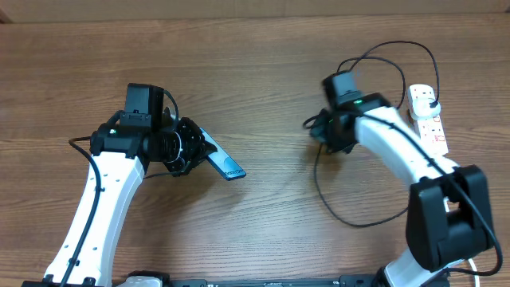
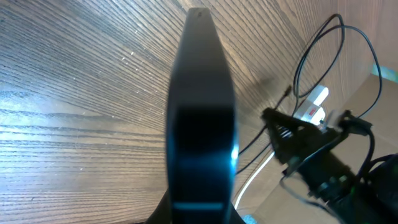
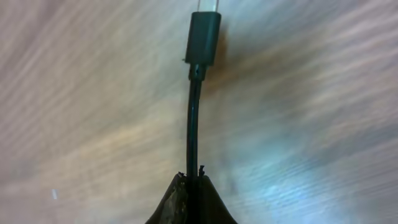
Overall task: Plug charger to phone and switch on socket
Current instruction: 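Grasp the black cable near its USB-C plug with the right gripper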
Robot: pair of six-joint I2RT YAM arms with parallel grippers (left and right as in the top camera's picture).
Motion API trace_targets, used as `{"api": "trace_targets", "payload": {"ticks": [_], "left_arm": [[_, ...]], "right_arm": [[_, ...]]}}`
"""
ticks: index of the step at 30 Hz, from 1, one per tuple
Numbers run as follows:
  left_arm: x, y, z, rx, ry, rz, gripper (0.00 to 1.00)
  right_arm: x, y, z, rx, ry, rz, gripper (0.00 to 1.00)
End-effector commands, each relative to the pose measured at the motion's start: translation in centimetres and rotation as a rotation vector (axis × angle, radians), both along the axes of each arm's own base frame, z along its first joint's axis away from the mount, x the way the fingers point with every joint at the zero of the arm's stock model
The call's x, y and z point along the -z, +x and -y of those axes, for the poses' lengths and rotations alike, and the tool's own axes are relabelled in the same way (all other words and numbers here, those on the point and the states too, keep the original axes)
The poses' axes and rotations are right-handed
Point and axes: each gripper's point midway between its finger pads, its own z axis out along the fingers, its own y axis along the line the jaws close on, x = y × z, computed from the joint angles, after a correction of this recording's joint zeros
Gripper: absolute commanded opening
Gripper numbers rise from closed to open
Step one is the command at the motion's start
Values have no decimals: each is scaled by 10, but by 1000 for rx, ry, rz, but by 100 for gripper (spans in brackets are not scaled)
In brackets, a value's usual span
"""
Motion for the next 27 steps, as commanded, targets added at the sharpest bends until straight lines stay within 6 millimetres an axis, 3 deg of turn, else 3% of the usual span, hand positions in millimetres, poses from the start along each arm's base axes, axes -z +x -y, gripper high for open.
{"api": "trace_targets", "payload": {"ticks": [1, 3, 6, 12, 16, 23, 27], "left_arm": [[-9, 1, 6, 35, -25, 35, 4], [-9, 0, 5, 38, -24, 32, 5], [-8, 0, 5, 61, -16, 47, 5], [-9, 3, -1, 84, -1, 83, 6], [-8, 5, -7, 75, 3, 88, 8], [-8, 6, -9, 75, 6, 93, 8], [-8, 6, -9, 77, 6, 95, 9]], "right_arm": [[6, -23, -17, -96, -68, -20, 11], [14, -40, -23, -147, -126, -43, 22], [16, -46, -26, -168, -142, -51, 35], [15, -40, -26, -159, -134, -32, 79], [14, -34, -24, -147, -132, -10, 98], [10, -14, -22, -128, -165, 79, 100], [12, -6, -17, -117, -202, 108, 88]]}}
